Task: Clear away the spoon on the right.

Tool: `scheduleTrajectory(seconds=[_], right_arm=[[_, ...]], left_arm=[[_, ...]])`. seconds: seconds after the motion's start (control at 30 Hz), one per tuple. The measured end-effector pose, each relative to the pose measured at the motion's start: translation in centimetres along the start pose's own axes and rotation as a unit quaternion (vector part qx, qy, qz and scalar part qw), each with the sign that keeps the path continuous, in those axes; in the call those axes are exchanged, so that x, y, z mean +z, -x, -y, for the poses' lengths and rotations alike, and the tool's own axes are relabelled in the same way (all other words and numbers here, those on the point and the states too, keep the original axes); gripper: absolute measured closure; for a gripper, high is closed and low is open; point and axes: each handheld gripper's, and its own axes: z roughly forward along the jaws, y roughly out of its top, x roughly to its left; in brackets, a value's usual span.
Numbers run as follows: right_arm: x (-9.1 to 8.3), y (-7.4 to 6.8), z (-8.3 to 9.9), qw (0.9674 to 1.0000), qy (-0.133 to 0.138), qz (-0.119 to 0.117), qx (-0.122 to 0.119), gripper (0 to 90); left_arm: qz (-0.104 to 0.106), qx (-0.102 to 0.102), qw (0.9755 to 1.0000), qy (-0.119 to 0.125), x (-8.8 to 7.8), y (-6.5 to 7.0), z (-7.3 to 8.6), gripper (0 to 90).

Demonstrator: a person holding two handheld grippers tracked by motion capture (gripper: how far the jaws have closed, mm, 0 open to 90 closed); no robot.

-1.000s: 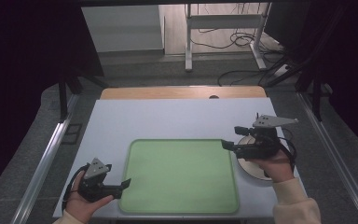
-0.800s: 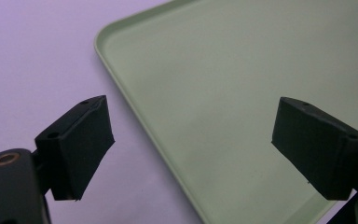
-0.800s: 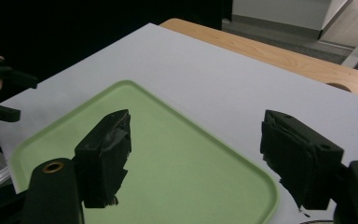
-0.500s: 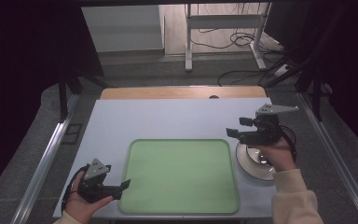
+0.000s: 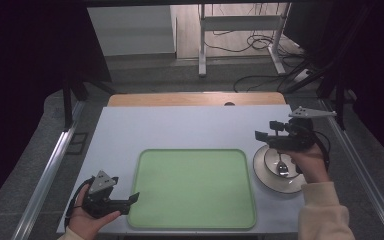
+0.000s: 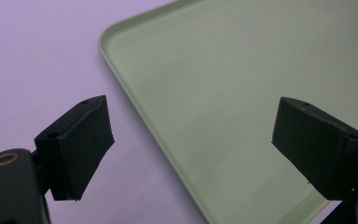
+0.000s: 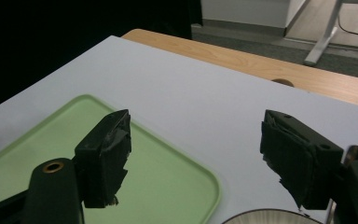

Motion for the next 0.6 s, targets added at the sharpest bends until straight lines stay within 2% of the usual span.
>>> scheduleTrajectory(seconds=[0.17, 0.37, 0.57, 0.6], right_arm=[[-0.1, 1.0, 0.1, 0.9999, 0.005, 0.009, 0.011, 24.4], [-0.1, 1.7, -0.2, 0.9998, 0.006, 0.014, 0.010, 24.5], [-0.3, 3.8, 0.3, 0.9989, 0.008, 0.033, 0.032, 24.7], [-0.3, 3.8, 0.3, 0.9989, 0.008, 0.033, 0.032, 24.7]], left_arm=[[0.000, 0.000, 1.0000, 0.000, 0.0, -0.1, 0.0, 11.8], [-0.001, 0.001, 1.0000, -0.002, 0.1, 0.0, 0.0, 11.8], [-0.002, 0.000, 1.0000, -0.005, 0.2, -0.1, 0.0, 11.8], [-0.001, 0.000, 1.0000, -0.005, 0.2, -0.1, 0.0, 11.8]])
